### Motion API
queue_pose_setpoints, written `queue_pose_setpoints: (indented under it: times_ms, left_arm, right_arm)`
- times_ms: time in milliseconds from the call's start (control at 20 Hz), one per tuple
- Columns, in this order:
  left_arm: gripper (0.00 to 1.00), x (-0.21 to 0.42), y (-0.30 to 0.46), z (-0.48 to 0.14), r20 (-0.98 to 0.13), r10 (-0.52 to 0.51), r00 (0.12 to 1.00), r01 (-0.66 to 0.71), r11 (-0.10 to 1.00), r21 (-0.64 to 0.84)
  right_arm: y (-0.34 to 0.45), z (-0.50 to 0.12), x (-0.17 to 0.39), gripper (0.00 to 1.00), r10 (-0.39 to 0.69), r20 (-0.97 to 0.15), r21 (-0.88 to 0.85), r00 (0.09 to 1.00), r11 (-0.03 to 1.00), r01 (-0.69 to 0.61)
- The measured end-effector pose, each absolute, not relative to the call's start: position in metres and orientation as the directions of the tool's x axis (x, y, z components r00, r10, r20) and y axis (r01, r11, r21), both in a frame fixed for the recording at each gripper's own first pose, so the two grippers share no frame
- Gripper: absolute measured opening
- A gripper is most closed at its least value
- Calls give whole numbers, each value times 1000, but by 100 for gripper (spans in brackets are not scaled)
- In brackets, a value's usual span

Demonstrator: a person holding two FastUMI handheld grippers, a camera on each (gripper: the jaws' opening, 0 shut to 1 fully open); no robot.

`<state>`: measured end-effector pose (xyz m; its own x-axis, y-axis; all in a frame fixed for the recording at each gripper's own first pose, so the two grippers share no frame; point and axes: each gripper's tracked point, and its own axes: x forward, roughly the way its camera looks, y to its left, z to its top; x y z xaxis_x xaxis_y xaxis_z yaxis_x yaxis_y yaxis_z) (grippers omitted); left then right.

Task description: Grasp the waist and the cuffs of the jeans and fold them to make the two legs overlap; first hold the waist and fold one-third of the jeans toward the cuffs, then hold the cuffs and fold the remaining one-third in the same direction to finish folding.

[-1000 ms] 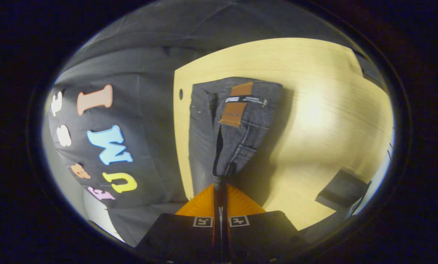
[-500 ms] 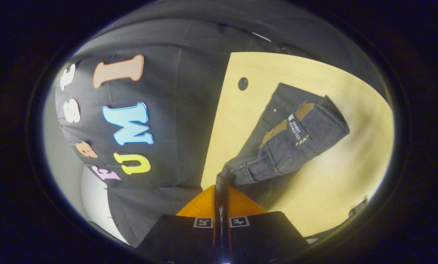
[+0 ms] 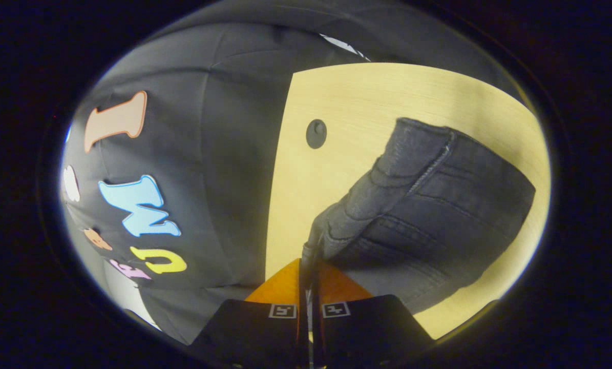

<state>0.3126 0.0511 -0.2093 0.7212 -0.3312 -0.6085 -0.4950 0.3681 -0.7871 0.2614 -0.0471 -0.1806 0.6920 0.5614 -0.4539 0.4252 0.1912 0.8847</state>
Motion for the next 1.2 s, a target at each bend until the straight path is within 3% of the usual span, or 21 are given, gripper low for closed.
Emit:
queue_pose_setpoints:
  times_ms: [150,300,350,400,550,600,650,700,750,800,850,900,1200]
  left_arm:
    - [9,329,43,-226,-629,-306,715,-480,440,-760]
    - [13,337,34,-221,-617,-309,724,-451,466,-762]
    - [38,336,33,-217,-619,-304,724,-445,480,-756]
    - [63,334,35,-216,-621,-293,727,-439,497,-748]
    - [95,325,49,-218,-649,-201,734,-436,593,-677]
    - [91,320,51,-215,-654,-174,736,-430,626,-651]
    - [87,314,52,-210,-651,-150,744,-417,657,-628]
    - [89,308,52,-204,-646,-127,753,-401,690,-603]
    - [100,300,53,-197,-635,-109,765,-379,722,-579]
    - [98,293,51,-188,-620,-90,779,-356,751,-557]
    - [89,284,46,-177,-603,-76,794,-332,776,-536]
    - [98,275,43,-164,-584,-61,810,-312,798,-515]
    - [100,220,31,-104,-431,-2,902,-206,876,-436]
  right_arm:
    - [-44,-190,268,5,522,-450,892,725,217,398]
    - [-42,-191,269,16,498,-437,899,748,243,364]
    - [-46,-182,265,22,496,-423,906,758,246,345]
    - [-50,-177,263,42,485,-422,905,766,268,329]
    - [-62,-176,251,57,421,-466,868,778,386,312]
    - [-71,-175,245,58,388,-486,848,783,428,314]
    - [-81,-174,240,72,343,-504,824,793,467,321]
    - [-93,-176,233,77,294,-522,799,800,498,338]
    - [-103,-178,224,80,244,-539,775,806,519,360]
    - [-116,-180,215,86,192,-554,753,810,531,390]
    - [-125,-182,207,86,145,-563,736,813,535,415]
    - [-132,-187,194,86,100,-575,722,812,528,446]
    - [-135,-242,161,86,19,-644,713,765,375,592]
